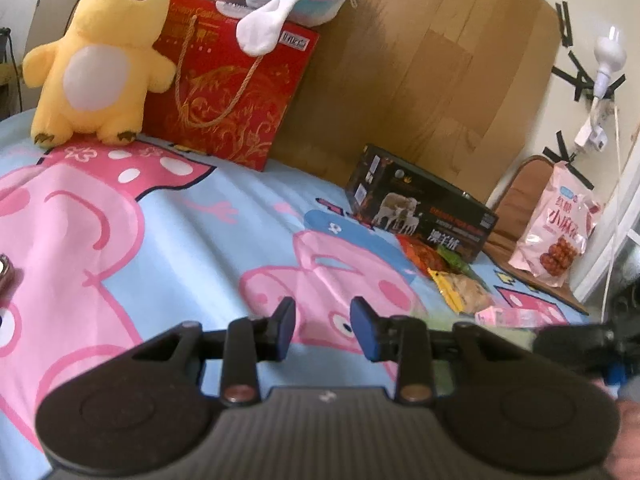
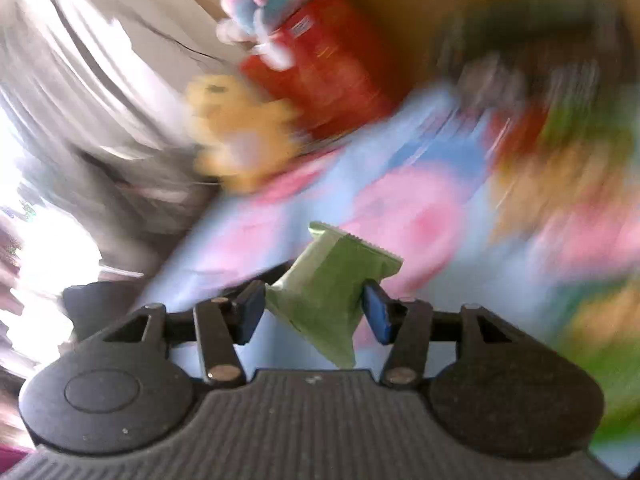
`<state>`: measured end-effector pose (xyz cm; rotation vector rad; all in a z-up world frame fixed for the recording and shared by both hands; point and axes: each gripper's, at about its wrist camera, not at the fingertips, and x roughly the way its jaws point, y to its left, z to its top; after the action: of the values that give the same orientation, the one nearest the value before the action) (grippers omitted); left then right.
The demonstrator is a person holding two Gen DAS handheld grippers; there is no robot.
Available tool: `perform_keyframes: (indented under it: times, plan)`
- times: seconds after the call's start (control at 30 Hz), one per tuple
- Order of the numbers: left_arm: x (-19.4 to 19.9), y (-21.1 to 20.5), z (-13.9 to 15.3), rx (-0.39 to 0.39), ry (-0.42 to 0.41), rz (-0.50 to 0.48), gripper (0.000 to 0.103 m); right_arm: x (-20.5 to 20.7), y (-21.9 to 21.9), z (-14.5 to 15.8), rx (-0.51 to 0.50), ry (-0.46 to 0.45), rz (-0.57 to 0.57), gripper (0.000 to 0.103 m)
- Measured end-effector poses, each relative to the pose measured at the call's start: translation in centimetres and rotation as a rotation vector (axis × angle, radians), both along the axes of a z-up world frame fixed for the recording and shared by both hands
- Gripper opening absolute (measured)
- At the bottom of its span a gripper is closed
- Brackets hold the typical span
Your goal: Organize snacks
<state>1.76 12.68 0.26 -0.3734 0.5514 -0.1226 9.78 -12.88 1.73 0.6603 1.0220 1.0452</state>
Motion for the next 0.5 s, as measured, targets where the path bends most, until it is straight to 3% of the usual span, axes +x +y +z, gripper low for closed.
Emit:
perform_keyframes:
  times: [0.07,0.13,0.23,0.4,0.5]
  plan:
    - [0.3,-0.2,-0.1,0.013,0.018,-0.001,0.031,-0.3,-0.9,-0.7,-0.017,0.033,-0.042,0.060]
    - [0.4,-0.4,-0.1,0.027,0.031,0.001,0.031,-0.7,-1.8,-0.3,-0.129,-0.065,-0.152,0.071]
    - [0.5,-0.5,-0.2,0.040,0.045,0.011,0.031,-2.5,-2.6,2.0,-0.288,-0.274,-0.328,0.071]
    - [0.7,-0.9,-0.2,0.076,0.054,0.013,0.032,-6.1,-2.2,3.7,-0.359,-0.491,-0.356,0.071]
    - [0.8,-1.3,-0.2,0.104,0.056,0.010,0.034,-7.2,-1.2,3.5,-0.411,-0.549,-0.349,0.071]
